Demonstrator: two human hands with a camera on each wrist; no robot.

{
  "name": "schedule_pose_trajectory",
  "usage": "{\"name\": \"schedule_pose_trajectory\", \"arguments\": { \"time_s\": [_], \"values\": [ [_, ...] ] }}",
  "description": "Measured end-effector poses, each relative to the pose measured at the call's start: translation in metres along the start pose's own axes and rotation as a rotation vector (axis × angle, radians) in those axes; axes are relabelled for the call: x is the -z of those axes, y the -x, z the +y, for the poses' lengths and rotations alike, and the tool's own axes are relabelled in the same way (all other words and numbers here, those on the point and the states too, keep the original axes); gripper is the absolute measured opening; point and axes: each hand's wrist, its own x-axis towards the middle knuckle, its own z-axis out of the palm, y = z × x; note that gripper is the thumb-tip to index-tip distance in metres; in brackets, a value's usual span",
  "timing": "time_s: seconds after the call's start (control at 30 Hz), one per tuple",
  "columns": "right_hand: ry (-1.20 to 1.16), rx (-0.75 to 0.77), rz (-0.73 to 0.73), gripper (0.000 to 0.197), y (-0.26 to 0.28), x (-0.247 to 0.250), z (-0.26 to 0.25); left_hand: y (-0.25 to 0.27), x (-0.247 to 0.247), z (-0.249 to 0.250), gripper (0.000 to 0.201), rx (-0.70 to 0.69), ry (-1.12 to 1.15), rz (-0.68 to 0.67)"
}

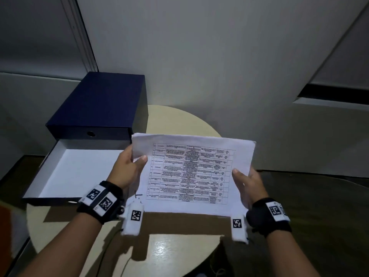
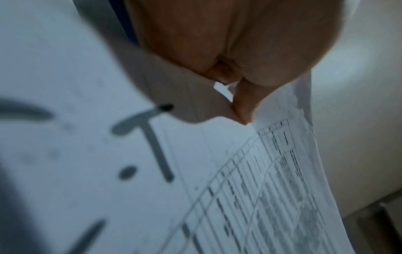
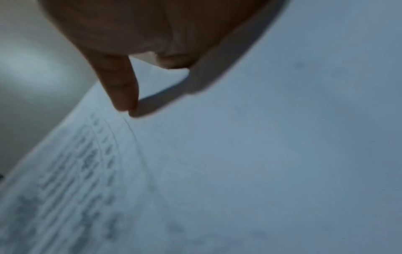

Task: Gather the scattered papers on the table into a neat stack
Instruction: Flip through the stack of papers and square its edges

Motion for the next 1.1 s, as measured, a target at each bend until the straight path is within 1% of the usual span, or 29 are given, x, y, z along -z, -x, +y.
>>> {"name": "schedule_pose_trajectory", "arguments": {
  "time_s": [0.03, 0.1, 0.17, 0.23, 0.27, 0.33, 0.4, 0.5, 0.57, 0.6, 0.67, 0.73, 0.77, 0.83, 0.87, 0.9, 0.97, 1.1],
  "values": [
    [-0.024, 0.020, -0.014, 0.049, 0.001, -0.002, 0.000, 0.000, 0.002, -0.005, 0.040, -0.008, -0.011, -0.021],
    [-0.005, 0.060, 0.035, 0.033, 0.005, -0.006, -0.001, 0.000, 0.006, -0.016, 0.037, -0.063, -0.120, -0.028],
    [0.095, 0.093, 0.079, 0.033, 0.010, -0.010, 0.001, 0.003, 0.010, -0.029, 0.036, -0.098, -0.242, 0.016],
    [0.275, 0.124, 0.091, 0.044, 0.015, -0.009, 0.012, 0.007, 0.013, -0.047, 0.039, -0.104, -0.302, 0.070],
    [0.365, 0.121, 0.079, 0.048, 0.017, -0.006, 0.022, 0.011, 0.013, -0.055, 0.039, -0.085, -0.328, 0.085],
    [0.468, 0.102, 0.075, 0.039, 0.022, -0.006, 0.041, 0.018, 0.009, -0.071, 0.032, 0.000, -0.385, 0.096],
    [0.456, 0.094, 0.112, 0.033, 0.026, -0.009, 0.053, 0.023, 0.003, -0.080, 0.024, 0.045, -0.403, 0.106],
    [0.417, 0.102, 0.153, 0.031, 0.029, -0.009, 0.053, 0.027, 0.000, -0.078, 0.020, -0.010, -0.321, 0.146],
    [0.411, 0.113, 0.177, 0.032, 0.027, -0.003, 0.055, 0.028, 0.005, -0.076, 0.019, -0.061, -0.276, 0.143],
    [0.416, 0.112, 0.185, 0.034, 0.028, 0.000, 0.058, 0.029, 0.008, -0.076, 0.022, -0.082, -0.272, 0.126],
    [0.378, 0.138, 0.213, 0.042, 0.031, 0.002, 0.061, 0.031, 0.009, -0.075, 0.032, -0.104, -0.230, 0.101],
    [0.312, 0.207, 0.263, 0.046, 0.030, -0.004, 0.056, 0.028, 0.006, -0.070, 0.032, -0.123, -0.214, 0.118],
    [0.295, 0.237, 0.295, 0.042, 0.028, -0.007, 0.053, 0.024, 0.005, -0.069, 0.026, -0.121, -0.230, 0.137],
    [0.305, 0.283, 0.367, 0.022, 0.019, -0.013, 0.048, 0.017, 0.002, -0.069, 0.014, -0.092, -0.280, 0.187],
    [0.316, 0.288, 0.394, 0.013, 0.015, -0.015, 0.047, 0.015, 0.001, -0.068, 0.011, -0.080, -0.302, 0.209],
    [0.321, 0.273, 0.414, 0.008, 0.011, -0.016, 0.047, 0.013, 0.000, -0.068, 0.011, -0.075, -0.321, 0.226],
    [0.319, 0.235, 0.439, 0.008, 0.006, -0.017, 0.048, 0.010, -0.001, -0.069, 0.012, -0.067, -0.333, 0.243],
    [0.337, 0.265, 0.462, 0.003, 0.003, -0.014, 0.052, 0.009, 0.001, -0.069, 0.011, -0.052, -0.350, 0.239]
  ]
}}
